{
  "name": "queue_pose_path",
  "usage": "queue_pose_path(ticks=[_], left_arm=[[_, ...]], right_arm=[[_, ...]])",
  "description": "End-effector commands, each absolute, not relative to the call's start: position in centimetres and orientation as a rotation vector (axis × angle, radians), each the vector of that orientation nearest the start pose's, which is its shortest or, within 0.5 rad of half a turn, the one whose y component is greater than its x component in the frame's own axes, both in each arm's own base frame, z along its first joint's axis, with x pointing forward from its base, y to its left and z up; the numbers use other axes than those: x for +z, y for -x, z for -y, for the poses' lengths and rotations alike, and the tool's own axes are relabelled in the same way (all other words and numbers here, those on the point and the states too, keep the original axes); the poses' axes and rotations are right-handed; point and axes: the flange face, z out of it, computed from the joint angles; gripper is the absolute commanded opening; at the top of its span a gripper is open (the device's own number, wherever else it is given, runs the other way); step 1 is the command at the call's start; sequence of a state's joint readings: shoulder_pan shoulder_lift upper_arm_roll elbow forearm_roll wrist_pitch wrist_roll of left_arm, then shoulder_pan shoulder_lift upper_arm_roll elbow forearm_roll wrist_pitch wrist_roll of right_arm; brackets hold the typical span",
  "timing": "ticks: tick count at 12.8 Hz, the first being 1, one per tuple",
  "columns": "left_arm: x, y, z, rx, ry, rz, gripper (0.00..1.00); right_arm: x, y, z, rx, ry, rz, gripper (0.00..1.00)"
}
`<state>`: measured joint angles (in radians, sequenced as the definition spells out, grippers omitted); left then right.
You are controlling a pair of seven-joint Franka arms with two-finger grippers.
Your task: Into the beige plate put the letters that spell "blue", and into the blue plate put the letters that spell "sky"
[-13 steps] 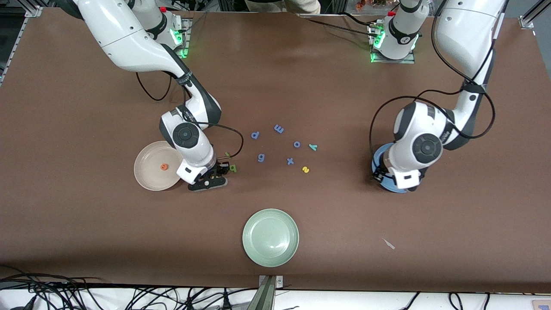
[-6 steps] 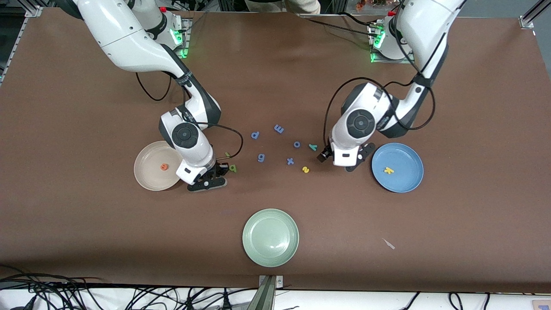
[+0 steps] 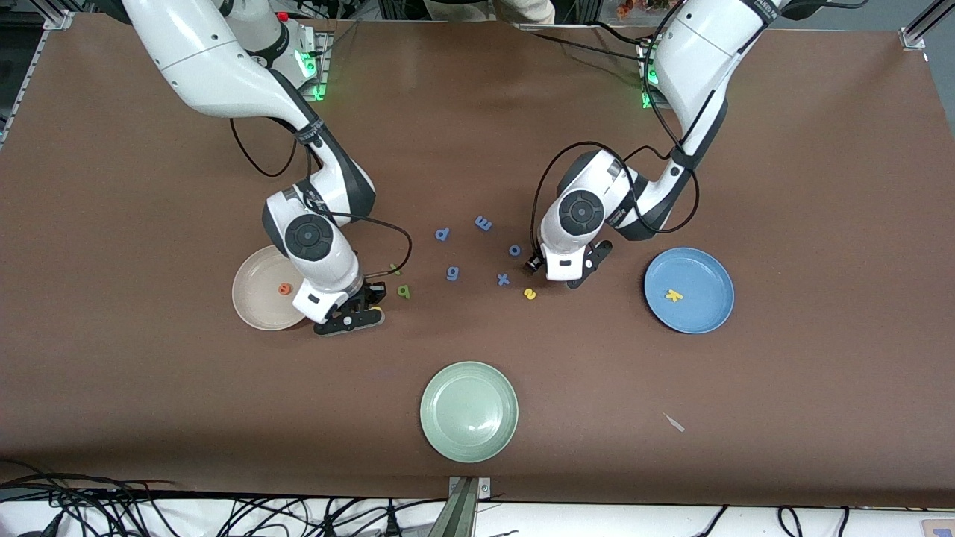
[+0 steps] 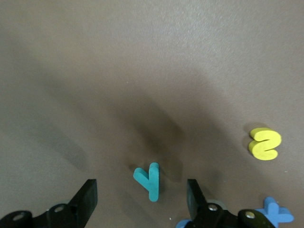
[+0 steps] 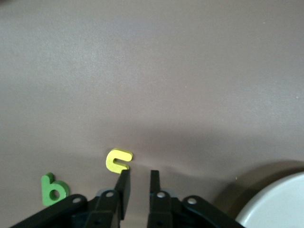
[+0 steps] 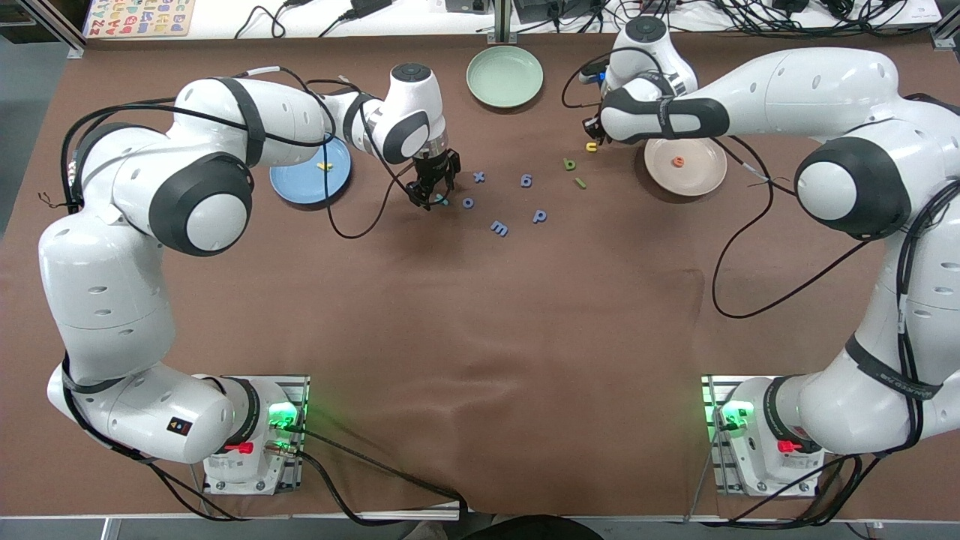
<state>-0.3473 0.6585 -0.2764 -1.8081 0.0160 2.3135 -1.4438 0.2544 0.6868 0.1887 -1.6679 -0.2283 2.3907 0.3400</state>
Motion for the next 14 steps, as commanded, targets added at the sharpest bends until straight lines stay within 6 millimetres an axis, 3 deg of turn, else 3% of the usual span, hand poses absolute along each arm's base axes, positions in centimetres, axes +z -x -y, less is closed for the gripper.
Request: queue_pose_path(ticks=[1, 3, 7, 9, 11, 12, 14], left_arm=[[17.9, -52.4, 36.4, 0.322, 2.814, 1.304, 0.63], [17.4, -52.4, 36.6, 0.325, 2.816, 1.306, 0.6], [16.8, -52.4, 36.4, 0.322, 2.82, 1.317, 0.5], [16.8, -52.5, 36.3, 0.321, 2.819, 1.318, 0.34], [16.9, -52.7, 36.1, 0.319, 2.824, 1.312, 0.15], [17.0, -52.7, 36.0, 0.317, 2.825, 1.312, 0.12], [18.9, -53.4, 35.6, 0.298, 2.829, 1.323, 0.12]], right_arm=[[20.0, -62.9, -28.4, -0.107, 3.094, 0.317, 0.54], [19.1, -63.1, -28.8, -0.166, 3.065, 0.327, 0.61], [17.9, -62.8, -29.3, -0.164, 3.059, 0.326, 0.58], [17.8, -62.8, -29.3, -0.162, 3.059, 0.324, 0.41], [17.8, -62.8, -29.3, -0.162, 3.059, 0.324, 0.16], [17.8, -62.8, -29.3, -0.162, 3.059, 0.329, 0.07], [18.6, -63.0, -29.1, -0.169, 3.06, 0.354, 0.05]])
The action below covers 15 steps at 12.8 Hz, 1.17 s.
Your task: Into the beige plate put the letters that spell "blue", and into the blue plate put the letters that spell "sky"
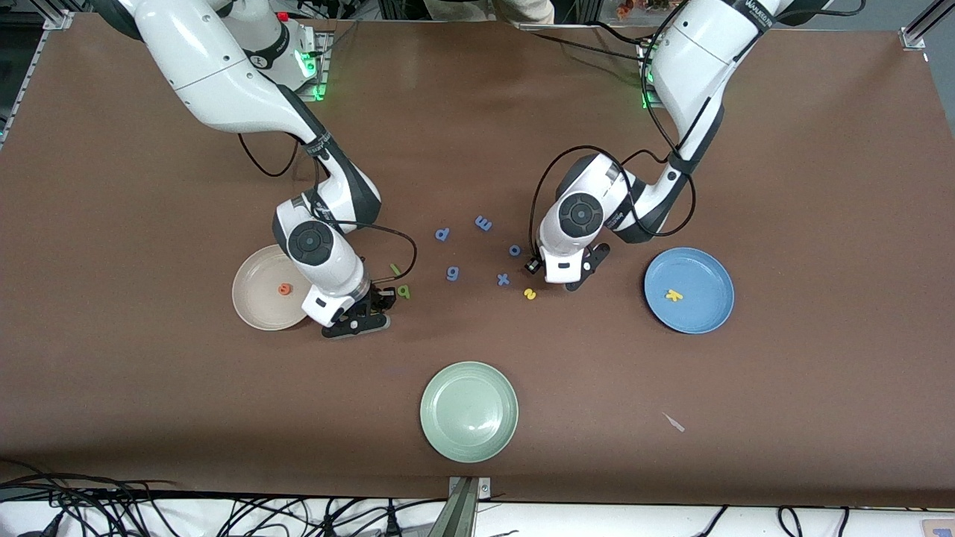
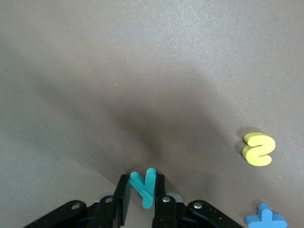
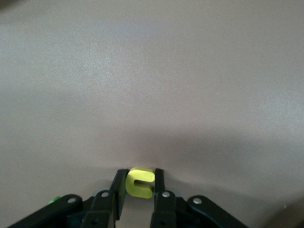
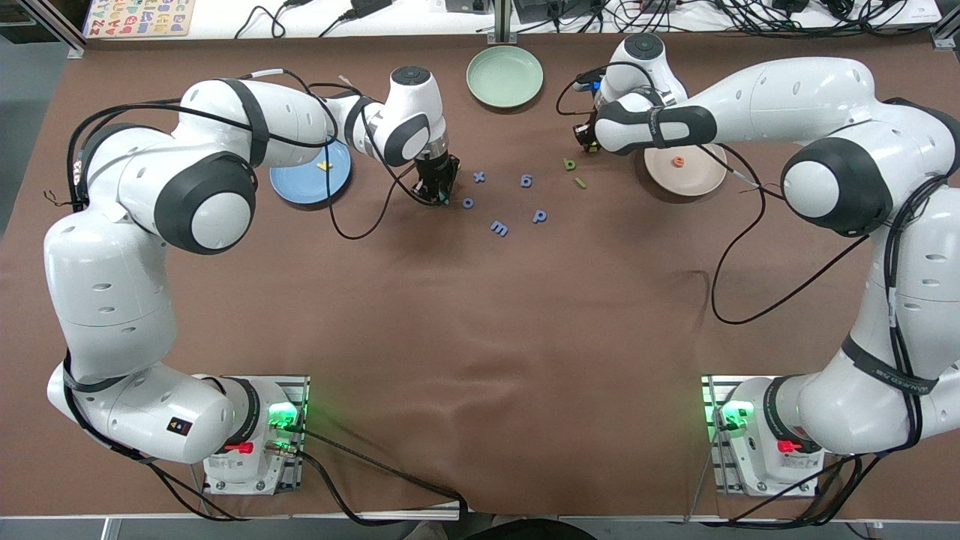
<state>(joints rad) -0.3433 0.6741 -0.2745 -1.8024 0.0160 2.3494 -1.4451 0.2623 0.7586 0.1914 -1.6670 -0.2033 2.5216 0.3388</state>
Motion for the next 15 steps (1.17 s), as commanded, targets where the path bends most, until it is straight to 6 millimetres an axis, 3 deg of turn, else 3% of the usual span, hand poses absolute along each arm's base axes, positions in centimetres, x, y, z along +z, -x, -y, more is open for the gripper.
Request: queue_pose_path(ticks=[1, 3, 4, 6, 7, 9, 11, 12, 13, 14, 15], left_arm=[[20.4, -53.8, 35.2, 0.293, 2.815, 1.32, 0.12], [23.6, -55.2, 32.9, 0.278, 2.792, 1.343, 0.12], [24.8, -56.0, 31.4, 0.273, 2.816, 1.306, 0.12], [27.0, -58.1, 26.3, 0.296, 2.862, 1.182, 0.12], [27.2, -59.1, 23.5, 0.324, 2.877, 1.119, 0.12], [26.8, -61.3, 15.8, 0.299, 2.913, 0.919, 0.13], [24.6, -61.5, 12.0, 0.347, 2.92, 0.829, 0.15], [23.9, -61.6, 10.8, 0.36, 2.91, 0.829, 0.15], [23.2, -61.5, 8.9, 0.347, 2.877, 0.81, 0.19], [23.1, -61.4, 8.4, 0.338, 2.866, 0.801, 0.54], [23.5, -61.6, 8.7, 0.327, 2.868, 0.805, 1.0]], right_arm=[[20.0, -63.1, -29.0, -0.168, 3.067, 0.359, 0.05], [23.7, -63.2, -27.1, -0.074, 3.115, 0.435, 0.05], [25.6, -63.4, -24.8, -0.036, 3.133, 0.474, 0.06], [28.5, -61.5, -21.7, 0.059, 3.147, 0.571, 0.07], [28.2, -60.0, -19.2, 0.103, 3.167, 0.593, 0.08], [24.9, -57.0, -15.0, 0.092, 3.173, 0.606, 0.21], [23.6, -56.2, -14.5, 0.035, 3.164, 0.606, 0.41], [23.6, -56.4, -14.4, 0.032, 3.166, 0.593, 0.72], [23.8, -56.6, -14.6, 0.022, 3.168, 0.571, 0.78], [24.4, -57.3, -15.1, -0.005, 3.162, 0.582, 0.83], [24.8, -57.9, -15.8, -0.014, 3.161, 0.559, 0.83]])
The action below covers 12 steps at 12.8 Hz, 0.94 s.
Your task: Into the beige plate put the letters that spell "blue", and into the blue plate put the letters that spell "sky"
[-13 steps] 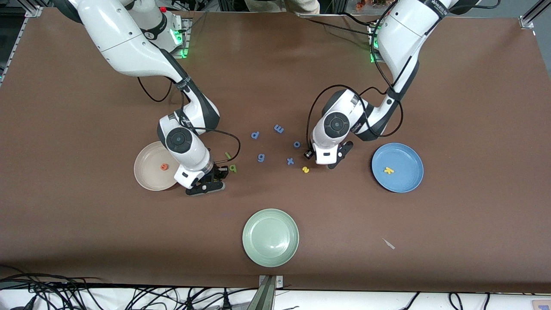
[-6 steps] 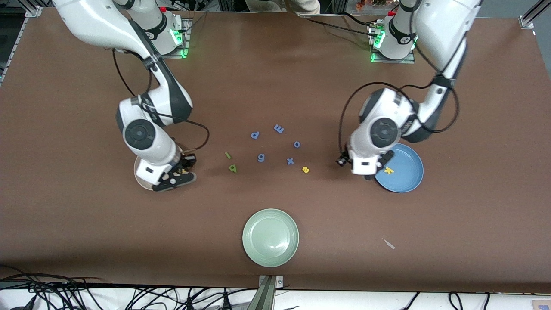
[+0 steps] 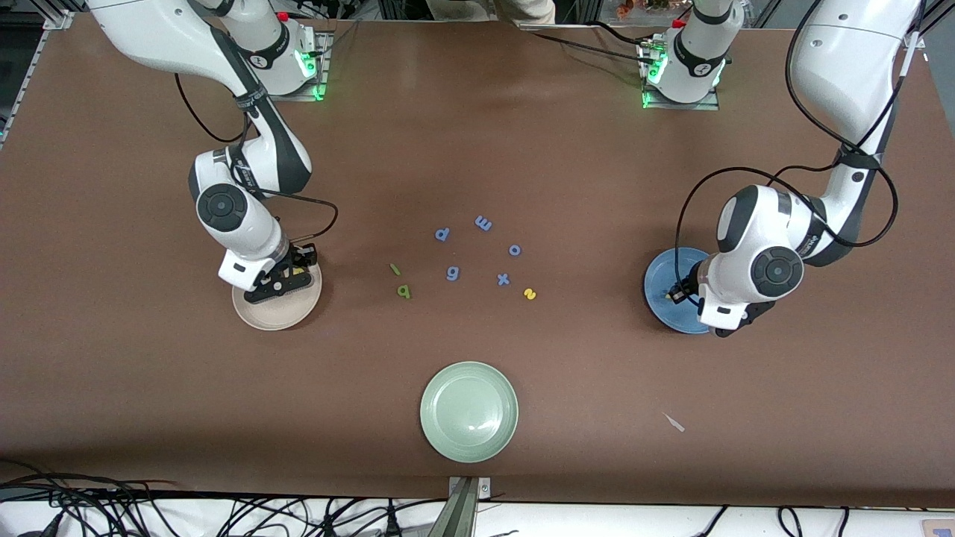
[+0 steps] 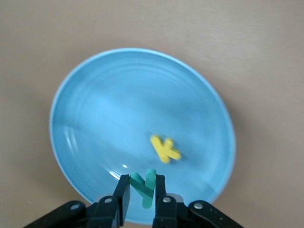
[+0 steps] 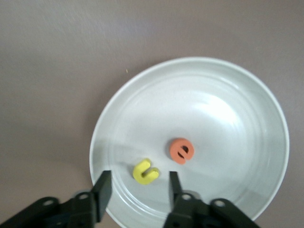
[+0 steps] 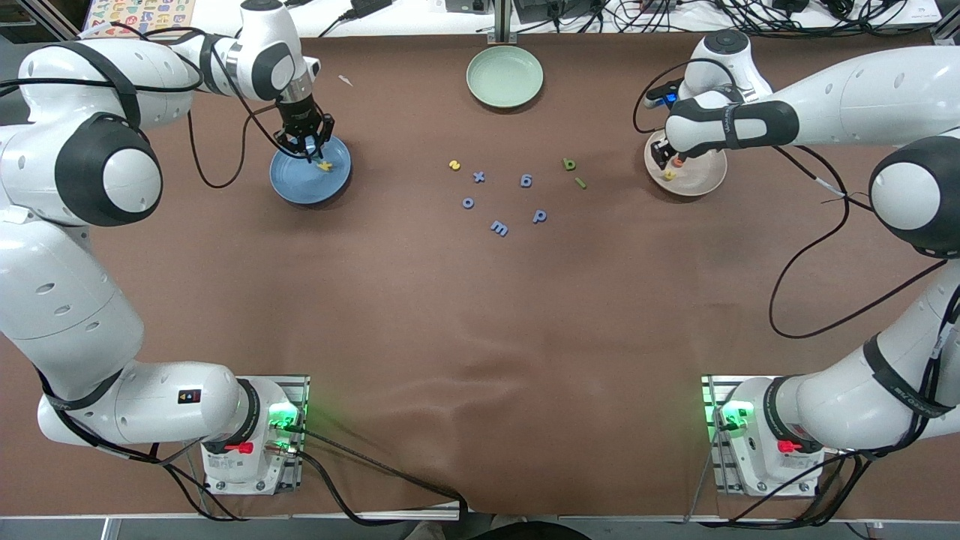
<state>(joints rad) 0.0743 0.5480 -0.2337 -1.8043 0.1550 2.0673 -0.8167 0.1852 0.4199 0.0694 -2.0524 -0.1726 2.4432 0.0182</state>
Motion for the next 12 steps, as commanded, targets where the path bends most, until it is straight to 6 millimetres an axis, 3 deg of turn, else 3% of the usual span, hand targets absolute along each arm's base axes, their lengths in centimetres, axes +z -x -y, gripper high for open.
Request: queue_pose_path(ticks=[1, 2, 3, 5, 8, 10, 11, 12], left_arm=[[24.5, -61.8, 9.6, 0.331, 2.871, 0.816, 1.0], [25.6, -61.9, 11.3, 0.345, 2.882, 0.786, 1.0], [27.1, -62.1, 14.3, 0.339, 2.931, 0.744, 1.0], [29.2, -62.4, 19.1, 0.302, 3.01, 0.659, 1.0], [29.1, -62.8, 26.7, 0.299, 3.091, 0.553, 1.0], [26.9, -62.3, 28.7, 0.339, 3.08, 0.577, 1.0], [26.6, -61.9, 30.8, 0.339, 3.061, 0.647, 1.0], [25.7, -61.9, 31.5, 0.35, 3.018, 0.78, 1.0]], right_arm=[[25.5, -58.3, -16.9, -0.001, 3.169, 0.5, 0.83], [25.5, -58.7, -19.5, 0.033, 3.16, 0.473, 0.83], [26.0, -59.0, -21.3, 0.046, 3.162, 0.408, 0.84], [24.9, -57.6, -25.6, 0.076, 3.15, 0.278, 0.84], [22.7, -55.4, -30.9, 0.061, 3.129, 0.153, 0.86], [21.0, -54.2, -33.0, 0.039, 3.107, 0.161, 0.86], [20.3, -54.1, -33.3, 0.026, 3.095, 0.171, 0.87], [19.9, -54.1, -33.3, 0.014, 3.095, 0.226, 0.89]])
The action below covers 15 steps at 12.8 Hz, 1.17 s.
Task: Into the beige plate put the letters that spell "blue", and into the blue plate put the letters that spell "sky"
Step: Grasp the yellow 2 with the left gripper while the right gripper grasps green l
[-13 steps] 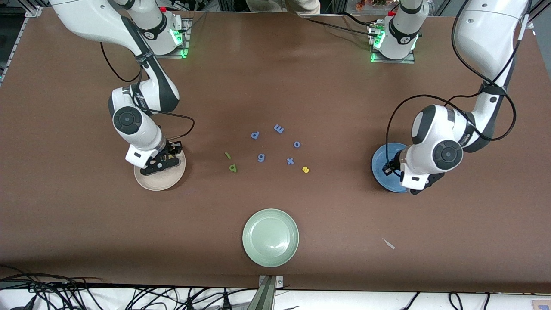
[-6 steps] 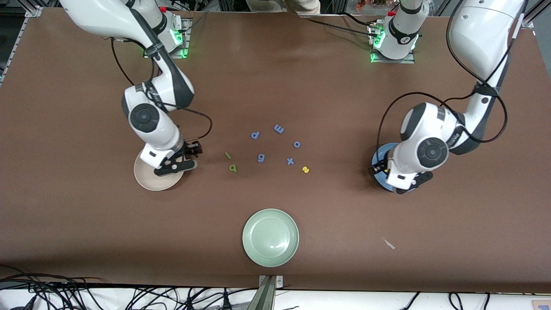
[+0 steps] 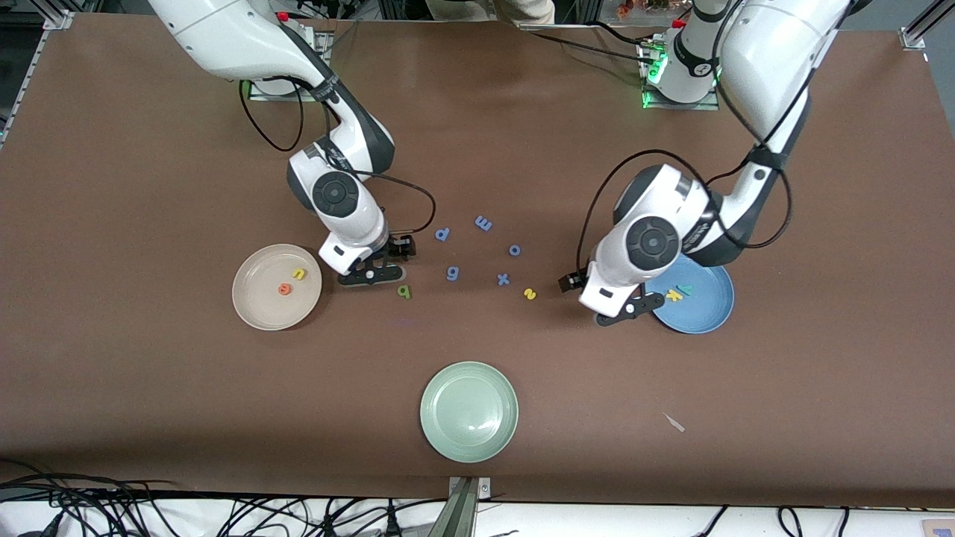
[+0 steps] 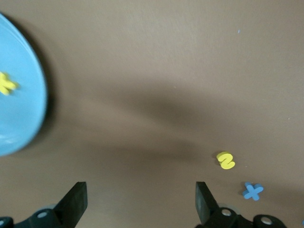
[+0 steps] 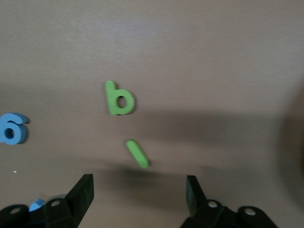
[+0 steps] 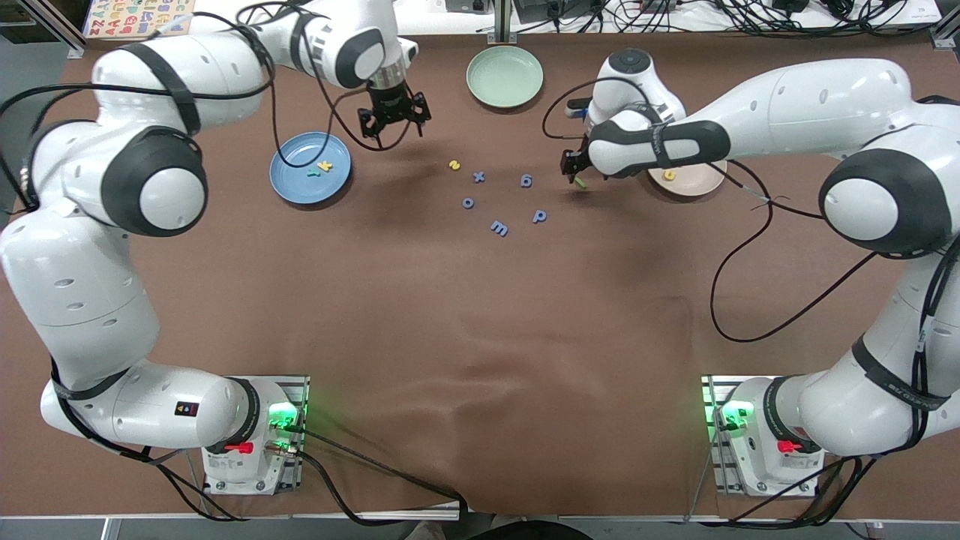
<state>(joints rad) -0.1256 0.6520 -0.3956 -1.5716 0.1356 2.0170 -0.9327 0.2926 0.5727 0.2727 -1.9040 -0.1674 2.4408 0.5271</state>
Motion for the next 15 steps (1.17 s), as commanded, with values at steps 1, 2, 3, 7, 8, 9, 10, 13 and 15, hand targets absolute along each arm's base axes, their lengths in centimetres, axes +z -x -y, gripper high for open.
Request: queue_pose_path(ticks=[1, 2, 3, 7, 8, 9, 10, 13, 15], left_arm=[[25.3, -62.3, 32.2, 0.351, 2.976, 0.921, 1.0], [24.3, -62.6, 33.3, 0.361, 2.933, 1.044, 1.0], [23.0, -62.5, 35.1, 0.373, 2.896, 1.129, 1.0], [18.8, -62.4, 38.7, 0.313, 2.868, 1.343, 1.0], [18.5, -62.6, 38.5, 0.307, 2.869, 1.347, 1.0], [18.2, -62.7, 38.5, 0.295, 2.879, 1.344, 1.0], [18.4, -63.1, 38.4, 0.231, 2.909, 1.336, 0.97], [17.8, -62.8, 38.3, 0.208, 2.909, 1.308, 0.86], [17.2, -61.9, 38.4, 0.23, 2.896, 1.287, 0.83]], right_arm=[[19.6, -54.2, -33.3, -0.005, 3.104, 0.338, 0.89], [19.5, -54.2, -33.3, -0.033, 3.101, 0.432, 0.89], [19.2, -54.2, -33.3, -0.038, 3.092, 0.484, 0.89], [18.3, -54.1, -33.4, -0.043, 3.073, 0.542, 0.81], [17.7, -53.8, -33.4, -0.048, 3.065, 0.54, 0.76], [17.2, -53.5, -33.5, -0.064, 3.053, 0.542, 0.7], [16.9, -53.2, -33.5, -0.075, 3.044, 0.548, 0.63], [17.0, -53.3, -33.4, -0.075, 3.043, 0.575, 0.32], [17.1, -53.5, -33.0, -0.077, 3.047, 0.566, 0.14]])
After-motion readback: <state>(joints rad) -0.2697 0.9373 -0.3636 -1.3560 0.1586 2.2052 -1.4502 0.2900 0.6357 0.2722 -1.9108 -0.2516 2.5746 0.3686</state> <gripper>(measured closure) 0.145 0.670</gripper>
